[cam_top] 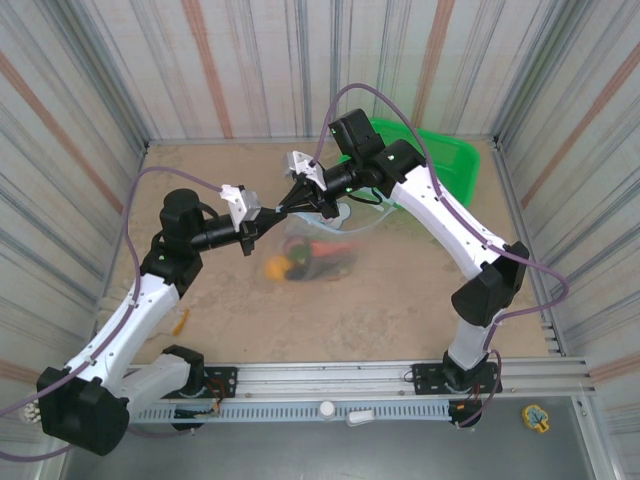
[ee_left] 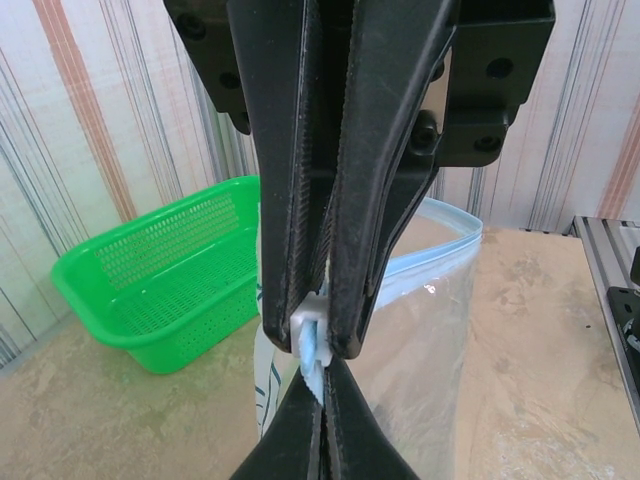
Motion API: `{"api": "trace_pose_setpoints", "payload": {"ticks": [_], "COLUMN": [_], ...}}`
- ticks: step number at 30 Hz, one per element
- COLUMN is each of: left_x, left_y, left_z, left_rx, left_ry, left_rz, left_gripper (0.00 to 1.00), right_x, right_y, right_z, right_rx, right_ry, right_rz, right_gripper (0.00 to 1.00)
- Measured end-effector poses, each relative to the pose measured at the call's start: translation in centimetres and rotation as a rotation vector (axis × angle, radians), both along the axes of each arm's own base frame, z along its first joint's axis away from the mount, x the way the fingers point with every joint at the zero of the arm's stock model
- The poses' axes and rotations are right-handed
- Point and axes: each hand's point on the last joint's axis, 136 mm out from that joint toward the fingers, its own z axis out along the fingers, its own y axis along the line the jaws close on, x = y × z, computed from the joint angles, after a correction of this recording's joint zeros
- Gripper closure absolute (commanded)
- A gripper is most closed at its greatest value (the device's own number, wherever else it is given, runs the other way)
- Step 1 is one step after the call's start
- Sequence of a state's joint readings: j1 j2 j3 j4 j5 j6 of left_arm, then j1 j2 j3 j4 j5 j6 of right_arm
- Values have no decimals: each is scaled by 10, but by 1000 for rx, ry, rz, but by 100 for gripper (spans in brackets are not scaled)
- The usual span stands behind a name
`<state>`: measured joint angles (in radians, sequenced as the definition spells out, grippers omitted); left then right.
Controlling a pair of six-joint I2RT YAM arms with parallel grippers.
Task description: Place the food in the zip-top bag and seal the zipper
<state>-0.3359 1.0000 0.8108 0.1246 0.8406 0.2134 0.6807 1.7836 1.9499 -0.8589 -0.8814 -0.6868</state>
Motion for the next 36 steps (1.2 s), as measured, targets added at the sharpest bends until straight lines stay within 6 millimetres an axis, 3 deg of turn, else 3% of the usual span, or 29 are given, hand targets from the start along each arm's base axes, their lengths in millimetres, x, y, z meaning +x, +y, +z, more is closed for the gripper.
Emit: {"api": "trace_pose_setpoints", "payload": {"ticks": [9, 24, 28, 36], "left_x": [7, 16, 21, 24], "left_y": [12, 36, 45, 63], "left_z": [-2, 10, 15, 23], "left_rx": [-34, -77, -83, -93], "left_ry": [13, -39, -60, -101], "left_rz": [64, 241, 317, 433], "left_gripper": [100, 100, 100, 100], "right_x": [6, 23, 28, 37], "right_y": [2, -16, -28, -72], "right_z": [-5, -15, -21, -45], "right_rx": [7, 3, -18, -80], "right_ry": [-82, -168, -168, -147], "right_rz": [-41, -219, -287, -473], "right_gripper": [100, 100, 100, 100]}}
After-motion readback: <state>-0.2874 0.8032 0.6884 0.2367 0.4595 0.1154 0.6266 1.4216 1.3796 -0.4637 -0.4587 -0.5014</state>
